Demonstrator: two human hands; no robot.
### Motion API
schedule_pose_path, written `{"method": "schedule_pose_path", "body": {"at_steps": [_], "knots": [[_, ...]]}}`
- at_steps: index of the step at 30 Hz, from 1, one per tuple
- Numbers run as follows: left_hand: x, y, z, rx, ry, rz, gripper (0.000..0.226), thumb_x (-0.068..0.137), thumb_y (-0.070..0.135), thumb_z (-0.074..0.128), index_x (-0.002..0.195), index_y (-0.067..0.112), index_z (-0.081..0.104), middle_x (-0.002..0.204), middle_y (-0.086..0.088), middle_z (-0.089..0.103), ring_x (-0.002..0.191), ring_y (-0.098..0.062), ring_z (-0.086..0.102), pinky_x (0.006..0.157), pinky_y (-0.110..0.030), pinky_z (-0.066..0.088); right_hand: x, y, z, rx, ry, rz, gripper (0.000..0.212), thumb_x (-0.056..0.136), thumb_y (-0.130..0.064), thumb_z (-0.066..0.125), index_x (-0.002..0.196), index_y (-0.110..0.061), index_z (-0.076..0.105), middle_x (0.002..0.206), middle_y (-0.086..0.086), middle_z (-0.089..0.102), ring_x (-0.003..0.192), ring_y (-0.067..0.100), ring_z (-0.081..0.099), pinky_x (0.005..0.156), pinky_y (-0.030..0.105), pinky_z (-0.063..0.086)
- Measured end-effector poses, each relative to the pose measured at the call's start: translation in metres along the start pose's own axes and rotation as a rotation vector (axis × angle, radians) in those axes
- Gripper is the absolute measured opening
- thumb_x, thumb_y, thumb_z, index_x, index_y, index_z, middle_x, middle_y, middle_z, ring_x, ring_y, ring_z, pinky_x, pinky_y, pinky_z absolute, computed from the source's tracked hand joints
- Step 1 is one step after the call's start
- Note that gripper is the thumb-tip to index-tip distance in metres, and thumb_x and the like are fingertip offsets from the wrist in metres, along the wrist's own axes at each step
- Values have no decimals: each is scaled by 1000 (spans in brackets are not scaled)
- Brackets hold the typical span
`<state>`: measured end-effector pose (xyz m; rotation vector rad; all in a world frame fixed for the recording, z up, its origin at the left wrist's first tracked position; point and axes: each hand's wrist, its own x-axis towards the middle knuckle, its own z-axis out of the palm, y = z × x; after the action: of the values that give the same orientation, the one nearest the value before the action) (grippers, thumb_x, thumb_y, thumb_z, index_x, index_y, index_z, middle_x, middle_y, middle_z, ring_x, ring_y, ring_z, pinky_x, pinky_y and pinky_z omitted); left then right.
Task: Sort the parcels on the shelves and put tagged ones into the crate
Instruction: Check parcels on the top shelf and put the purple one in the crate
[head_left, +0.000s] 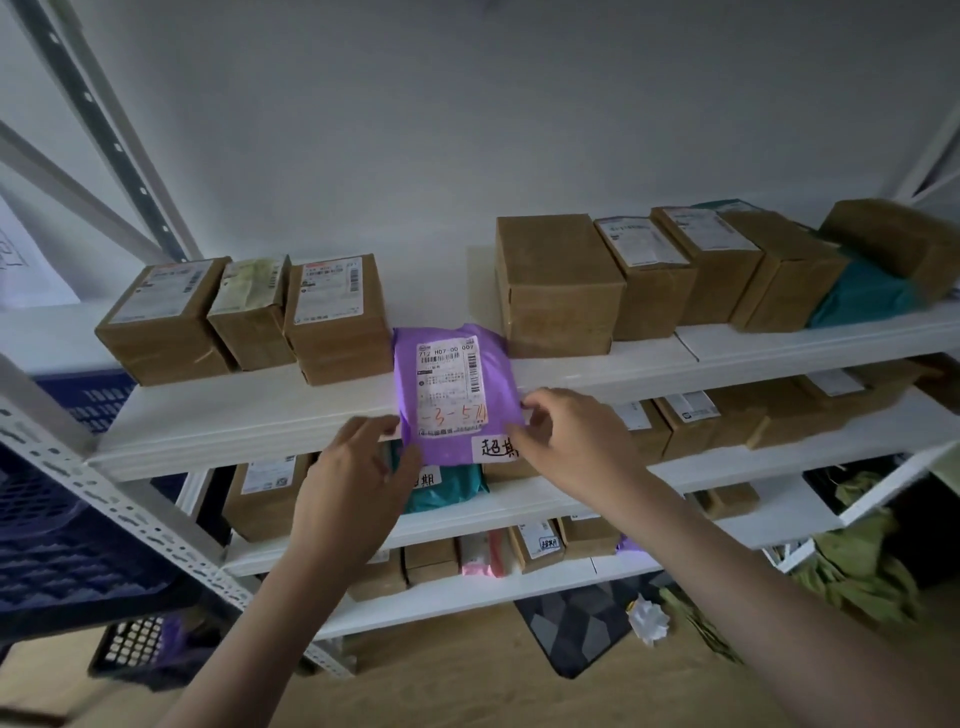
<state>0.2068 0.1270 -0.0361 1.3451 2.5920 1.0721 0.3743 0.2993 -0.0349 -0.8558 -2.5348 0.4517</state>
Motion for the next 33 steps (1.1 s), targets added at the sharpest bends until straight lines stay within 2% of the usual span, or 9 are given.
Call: {"method": "schedule_pose_path", "body": {"at_steps": [3, 7, 9, 12, 14, 18, 23, 28, 33], "knots": [[23, 4, 5, 56, -69, -76, 54, 94, 52, 54, 140, 23, 48, 135, 5, 48, 86, -9, 64, 56, -22, 54, 16, -8, 2, -40, -29, -6, 32, 92, -52, 58, 101, -22, 66, 86, -9, 66, 73, 8, 63, 68, 32, 57], [52, 5, 13, 446, -132, -43, 57, 94, 67, 39, 127, 23, 55, 128, -1, 49, 96, -20, 61, 68, -29, 50, 38, -19, 7, -220, -47, 33, 41, 93, -60, 53, 83, -21, 59, 71, -7, 59, 62, 10, 58, 57, 28, 50], [61, 5, 13, 509, -135, -43, 59, 94, 70, 35, 126, 26, 57, 125, -1, 50, 96, -21, 60, 69, -31, 48, 45, -20, 7, -244, -22, 50, 44, 93, -63, 51, 80, -22, 57, 68, -8, 59, 58, 9, 59, 54, 26, 47], [65, 3, 14, 475, -132, -30, 58, 93, 70, 37, 125, 27, 59, 126, 0, 51, 98, -20, 60, 69, -29, 49, 52, -19, 12, -220, -12, 76, 50, 91, -71, 48, 81, -22, 58, 66, -9, 60, 59, 11, 60, 58, 30, 55], [62, 1, 16, 426, -120, 13, 57, 93, 68, 41, 126, 24, 59, 129, 0, 51, 103, -19, 59, 69, -28, 50, 53, -19, 17, -178, -9, 81, 54, 88, -75, 48, 85, -22, 58, 70, -9, 59, 64, 11, 59, 59, 31, 54], [46, -5, 14, 326, -64, 55, 57, 93, 64, 45, 125, 19, 57, 130, 4, 50, 104, -17, 58, 68, -27, 51, 41, -26, 16, -146, 48, 14, 45, 89, -67, 54, 92, -22, 53, 80, -11, 51, 76, 11, 52, 60, 27, 45], [20, -6, -12, 182, 55, 144, 53, 92, 64, 44, 121, 22, 56, 128, 11, 49, 104, -15, 59, 66, -32, 59, 15, -41, -3, -160, 121, -107, 47, 91, -67, 49, 104, -22, 54, 97, -10, 57, 87, 9, 54, 65, 28, 54], [-4, 9, -48, 98, 183, 216, 47, 92, 57, 47, 120, 20, 57, 119, 12, 52, 95, -8, 54, 58, -13, 38, -6, -66, -21, -138, 174, -158, 48, 89, -67, 51, 110, -24, 55, 108, -11, 58, 97, 10, 55, 67, 28, 53], [-16, -1, -78, 89, 222, 201, 44, 92, 55, 49, 119, 20, 56, 114, 11, 53, 90, -6, 52, 58, -10, 32, -5, -99, -22, -108, 191, -168, 45, 89, -64, 54, 111, -25, 57, 108, -12, 58, 95, 8, 55, 68, 27, 51]]}}
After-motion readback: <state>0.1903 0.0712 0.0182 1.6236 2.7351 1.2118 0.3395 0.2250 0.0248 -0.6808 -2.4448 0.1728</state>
